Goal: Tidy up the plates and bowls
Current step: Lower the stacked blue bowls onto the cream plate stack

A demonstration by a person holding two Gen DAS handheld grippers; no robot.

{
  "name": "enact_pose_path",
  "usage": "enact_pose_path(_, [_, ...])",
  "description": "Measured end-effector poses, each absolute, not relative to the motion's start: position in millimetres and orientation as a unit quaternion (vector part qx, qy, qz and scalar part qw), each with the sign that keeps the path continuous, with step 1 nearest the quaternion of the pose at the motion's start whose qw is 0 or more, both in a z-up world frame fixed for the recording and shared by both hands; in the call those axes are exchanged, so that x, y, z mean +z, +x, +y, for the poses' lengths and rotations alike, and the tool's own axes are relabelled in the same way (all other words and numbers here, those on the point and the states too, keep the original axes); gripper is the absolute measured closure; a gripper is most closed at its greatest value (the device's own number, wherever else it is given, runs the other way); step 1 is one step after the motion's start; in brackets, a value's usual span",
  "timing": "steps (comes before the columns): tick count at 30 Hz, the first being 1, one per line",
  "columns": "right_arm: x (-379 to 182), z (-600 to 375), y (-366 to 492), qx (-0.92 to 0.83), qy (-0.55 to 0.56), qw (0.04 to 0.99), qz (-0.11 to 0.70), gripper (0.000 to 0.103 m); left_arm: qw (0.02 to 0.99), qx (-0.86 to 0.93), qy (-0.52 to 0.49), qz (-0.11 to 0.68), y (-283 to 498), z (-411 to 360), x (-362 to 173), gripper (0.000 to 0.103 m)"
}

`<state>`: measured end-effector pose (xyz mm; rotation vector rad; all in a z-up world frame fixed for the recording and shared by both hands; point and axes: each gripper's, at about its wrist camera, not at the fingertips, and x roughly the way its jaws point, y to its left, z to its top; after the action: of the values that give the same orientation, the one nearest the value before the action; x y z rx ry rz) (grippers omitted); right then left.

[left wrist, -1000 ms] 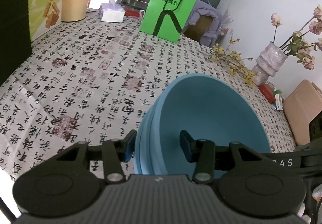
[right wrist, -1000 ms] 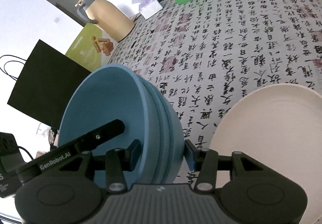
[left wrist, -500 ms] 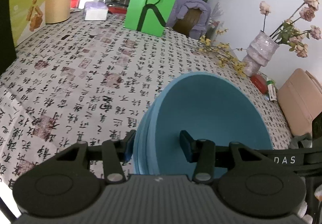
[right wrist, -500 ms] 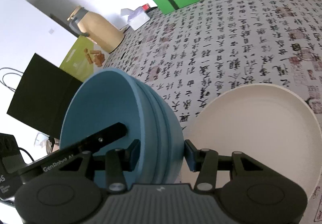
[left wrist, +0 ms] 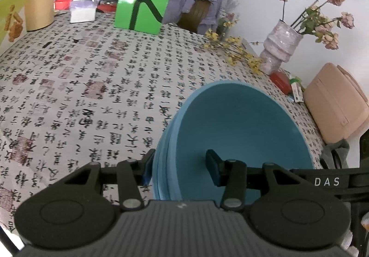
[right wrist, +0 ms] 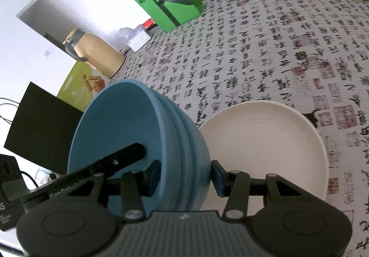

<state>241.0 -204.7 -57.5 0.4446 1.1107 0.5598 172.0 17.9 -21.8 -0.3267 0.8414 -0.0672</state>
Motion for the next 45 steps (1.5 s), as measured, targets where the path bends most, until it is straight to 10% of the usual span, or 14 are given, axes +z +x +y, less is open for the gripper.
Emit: enact_pose_path(45, [-91, -267, 241, 0.178, 0.233, 0.789, 0.540, 0.056, 0.860, -0.094, -0.161, 0.475, 211, -34, -71, 0.056])
